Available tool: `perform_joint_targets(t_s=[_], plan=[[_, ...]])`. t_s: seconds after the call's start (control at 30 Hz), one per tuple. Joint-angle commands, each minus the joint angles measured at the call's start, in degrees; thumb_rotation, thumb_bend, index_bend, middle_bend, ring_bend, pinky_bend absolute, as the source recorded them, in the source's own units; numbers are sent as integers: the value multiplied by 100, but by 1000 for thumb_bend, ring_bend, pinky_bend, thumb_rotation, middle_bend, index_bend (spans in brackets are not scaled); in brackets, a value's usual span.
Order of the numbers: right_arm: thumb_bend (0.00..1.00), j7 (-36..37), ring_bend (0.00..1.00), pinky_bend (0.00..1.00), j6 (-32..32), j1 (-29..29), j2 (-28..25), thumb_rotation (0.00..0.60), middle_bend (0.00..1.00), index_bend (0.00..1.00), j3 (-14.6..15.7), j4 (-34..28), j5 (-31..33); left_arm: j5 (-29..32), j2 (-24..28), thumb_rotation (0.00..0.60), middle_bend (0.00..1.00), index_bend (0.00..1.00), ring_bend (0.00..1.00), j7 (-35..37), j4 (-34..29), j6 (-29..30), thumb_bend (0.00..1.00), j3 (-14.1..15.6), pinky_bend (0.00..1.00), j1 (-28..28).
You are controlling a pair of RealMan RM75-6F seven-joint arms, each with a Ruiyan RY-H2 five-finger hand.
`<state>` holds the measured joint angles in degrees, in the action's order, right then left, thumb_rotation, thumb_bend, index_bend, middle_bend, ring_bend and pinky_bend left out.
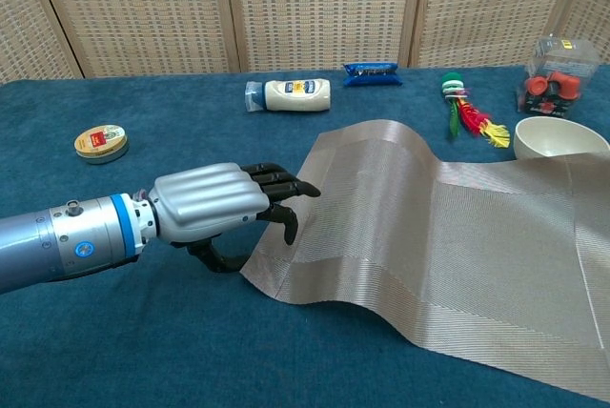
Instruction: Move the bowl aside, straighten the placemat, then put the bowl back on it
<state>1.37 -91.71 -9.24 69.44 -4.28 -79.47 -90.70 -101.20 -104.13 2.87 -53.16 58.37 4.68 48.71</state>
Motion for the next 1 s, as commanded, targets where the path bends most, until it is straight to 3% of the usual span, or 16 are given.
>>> perform_joint_targets(t_s=[0.03, 0.2, 0.3, 0.5, 0.73, 1.0], plan=[[0, 0, 0, 0, -7, 6, -5, 600, 0, 64, -2, -8, -17, 3, -29, 600, 0, 354, 0, 32, 38, 15, 421, 29, 0, -11], [0, 18, 0, 0, -30, 24, -24, 600, 0, 66, -19, -29, -34, 2, -71, 600, 0, 463, 0, 64, 94, 28, 486, 83, 0, -24], [0, 24, 0, 0, -41, 30, -31, 600, 0, 67, -23, -41, -45, 15, -97, 600, 0, 480, 0, 60, 121, 23, 527, 93, 0, -33], [0, 54, 0, 0, -77, 50, -59, 600, 0, 70, -27, -84, -94, 37, -174, 600, 0, 498, 0, 57, 172, 45, 529, 99, 0, -41], [0, 95, 0, 0, -113, 68, -78, 600, 0, 72, -34, -109, -140, 67, -235, 600, 0, 722, 0, 2, 212, 136, 517, 71, 0, -68], [0, 101, 0, 0, -166, 94, -98, 600, 0, 75, -30, -149, -210, 107, -225, 600, 0, 784, 0, 23, 207, 370, 512, 4, 0, -135]])
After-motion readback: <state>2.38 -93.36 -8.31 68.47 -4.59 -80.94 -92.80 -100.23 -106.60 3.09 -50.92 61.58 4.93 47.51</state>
